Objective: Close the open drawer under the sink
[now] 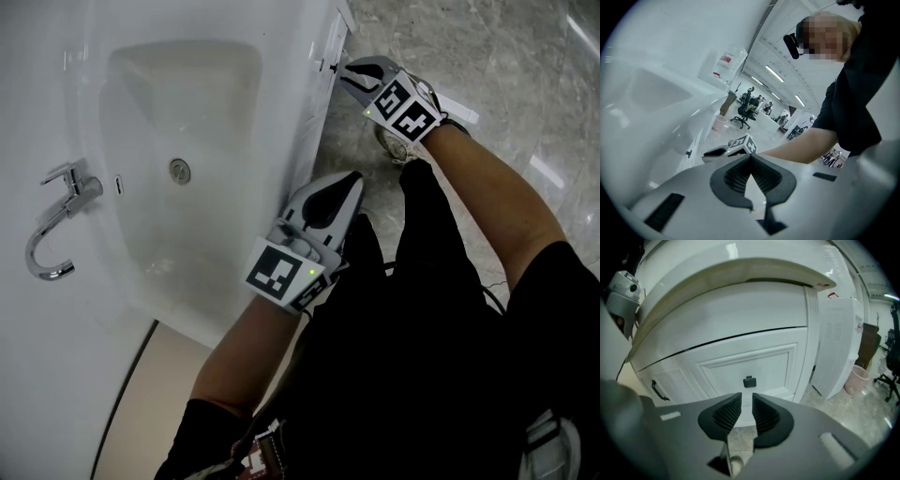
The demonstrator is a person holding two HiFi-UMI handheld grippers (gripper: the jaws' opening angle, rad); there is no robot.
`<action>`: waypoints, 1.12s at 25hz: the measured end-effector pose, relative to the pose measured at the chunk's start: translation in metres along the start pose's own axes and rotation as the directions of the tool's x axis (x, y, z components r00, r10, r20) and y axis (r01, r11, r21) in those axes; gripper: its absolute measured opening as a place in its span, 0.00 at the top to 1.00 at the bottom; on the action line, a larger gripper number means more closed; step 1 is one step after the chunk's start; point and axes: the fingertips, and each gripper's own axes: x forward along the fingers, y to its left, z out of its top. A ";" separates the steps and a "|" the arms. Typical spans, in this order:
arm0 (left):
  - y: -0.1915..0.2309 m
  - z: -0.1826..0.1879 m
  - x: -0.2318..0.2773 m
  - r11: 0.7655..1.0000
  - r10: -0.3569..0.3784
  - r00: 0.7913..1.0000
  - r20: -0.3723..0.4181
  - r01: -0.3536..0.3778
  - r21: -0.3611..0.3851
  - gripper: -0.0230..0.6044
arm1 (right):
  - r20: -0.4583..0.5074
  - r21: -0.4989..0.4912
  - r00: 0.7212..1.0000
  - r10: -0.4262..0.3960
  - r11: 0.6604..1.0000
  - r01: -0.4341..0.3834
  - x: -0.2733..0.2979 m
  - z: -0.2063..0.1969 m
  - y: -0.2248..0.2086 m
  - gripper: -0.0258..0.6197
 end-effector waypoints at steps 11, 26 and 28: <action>-0.018 0.084 -0.053 0.999 0.032 0.990 0.136 -0.035 0.021 0.96 | 0.019 0.075 1.000 0.006 0.997 -0.007 -0.117 0.041 0.020 0.96; -0.018 0.170 -0.178 0.960 0.235 0.924 0.303 -0.270 0.079 0.96 | 0.073 -0.141 0.994 0.080 0.988 -0.069 -0.174 0.197 0.064 0.96; -0.012 0.168 -0.195 0.945 0.278 0.915 0.293 -0.316 0.089 0.96 | 0.066 -0.182 0.992 0.103 0.979 -0.090 -0.175 0.211 0.077 0.96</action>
